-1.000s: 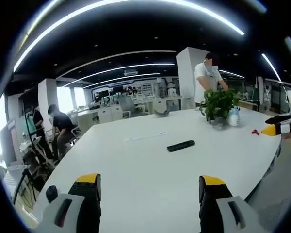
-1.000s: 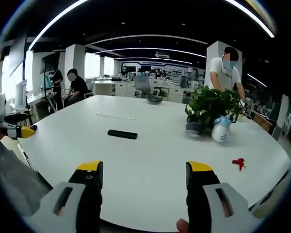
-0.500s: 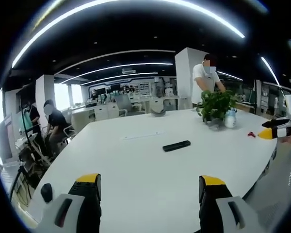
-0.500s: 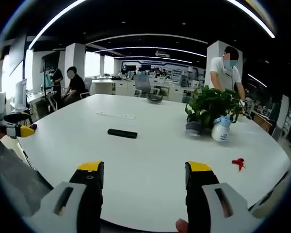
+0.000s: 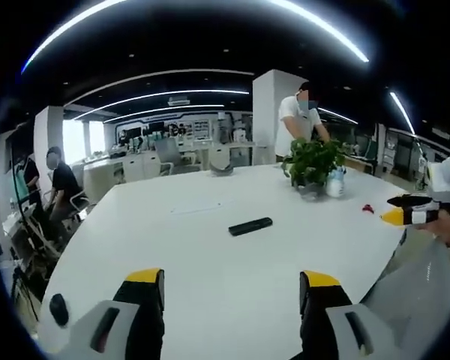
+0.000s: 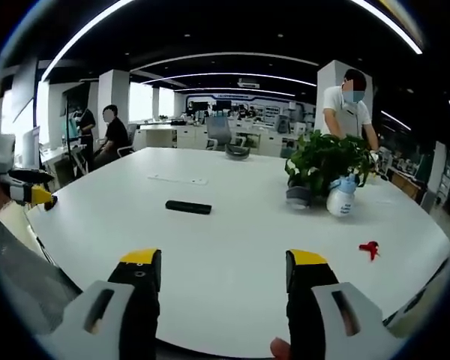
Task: Press the specified remote control buttons in sequence, fully releasing each button before pressing the next.
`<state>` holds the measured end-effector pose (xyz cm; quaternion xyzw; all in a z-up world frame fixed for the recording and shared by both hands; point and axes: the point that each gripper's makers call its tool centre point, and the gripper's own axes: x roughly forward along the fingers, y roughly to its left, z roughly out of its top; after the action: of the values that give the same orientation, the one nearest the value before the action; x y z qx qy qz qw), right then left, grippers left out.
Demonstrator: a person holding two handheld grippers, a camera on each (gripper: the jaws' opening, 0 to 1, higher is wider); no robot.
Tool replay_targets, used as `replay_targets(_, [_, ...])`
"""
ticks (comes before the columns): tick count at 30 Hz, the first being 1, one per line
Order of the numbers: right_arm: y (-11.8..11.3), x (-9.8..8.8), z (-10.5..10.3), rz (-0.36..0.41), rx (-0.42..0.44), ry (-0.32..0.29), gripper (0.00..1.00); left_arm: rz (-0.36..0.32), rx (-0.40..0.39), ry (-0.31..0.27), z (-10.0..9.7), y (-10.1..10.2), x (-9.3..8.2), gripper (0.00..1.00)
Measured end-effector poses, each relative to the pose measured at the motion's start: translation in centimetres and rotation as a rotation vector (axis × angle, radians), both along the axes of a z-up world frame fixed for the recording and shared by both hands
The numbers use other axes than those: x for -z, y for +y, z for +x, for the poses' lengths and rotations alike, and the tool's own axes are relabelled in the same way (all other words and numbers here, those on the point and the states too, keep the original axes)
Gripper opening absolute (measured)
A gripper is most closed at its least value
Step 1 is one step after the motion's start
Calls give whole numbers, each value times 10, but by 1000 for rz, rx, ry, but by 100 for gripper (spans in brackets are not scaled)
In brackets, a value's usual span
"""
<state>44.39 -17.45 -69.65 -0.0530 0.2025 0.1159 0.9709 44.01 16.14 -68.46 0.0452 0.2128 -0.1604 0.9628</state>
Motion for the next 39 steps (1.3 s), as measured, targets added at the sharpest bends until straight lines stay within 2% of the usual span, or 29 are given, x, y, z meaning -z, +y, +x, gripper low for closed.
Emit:
replay_targets(4, [0,-1,0,6,2,-2,70,34,55,-5,17,-4,-12,75])
replay_targets(8, [0,-2,0,9,4,-8,69,79,114,-43,41,-9,-30,74])
replay_targets(9, [0,-3,0,9,6,-12,69,80,136,-69,48,-13,-37,74])
replay_targets(12, [0,-4,0,11,9,-13,69,81,169,-83,62,-19,-47,75])
replay_targets(13, [0,-3,0,12,11,-9,69,42,182,-173,71,-25,-60,75])
replay_targets(14, [0,-3,0,14,10,-5,68,-29,201,-276,78,-32,-75,75])
replay_targets(15, [0,-3,0,15,9,-4,68,-51,217,-318,80,-36,-80,74])
replay_targets(16, [0,-3,0,17,8,-2,68,-45,222,-350,82,-35,-84,72])
replay_targets(17, [1,-2,-1,17,7,1,68,-33,210,-381,84,-34,-86,64])
replay_targets(19, [1,-2,-1,13,5,3,68,60,209,-284,88,-29,-68,49])
replay_targets(20, [1,-1,-1,12,5,7,67,94,208,-244,91,-27,-61,46])
replay_targets(22, [2,0,-1,17,2,11,67,106,181,-104,90,-22,-45,48])
replay_targets(25, [4,-1,-1,23,-6,6,66,137,202,-186,93,-23,-59,49])
replay_targets(28, [6,0,-2,23,-20,15,66,137,208,-192,91,-21,-77,48])
replay_targets(31, [6,-5,-2,40,-22,-6,66,167,203,-231,93,-16,-96,48])
replay_targets(35, [4,-5,-2,64,-16,2,65,146,203,-227,95,-14,-109,48])
replay_targets(39, [5,-6,-2,78,-22,-5,65,177,218,-251,94,-17,-125,48])
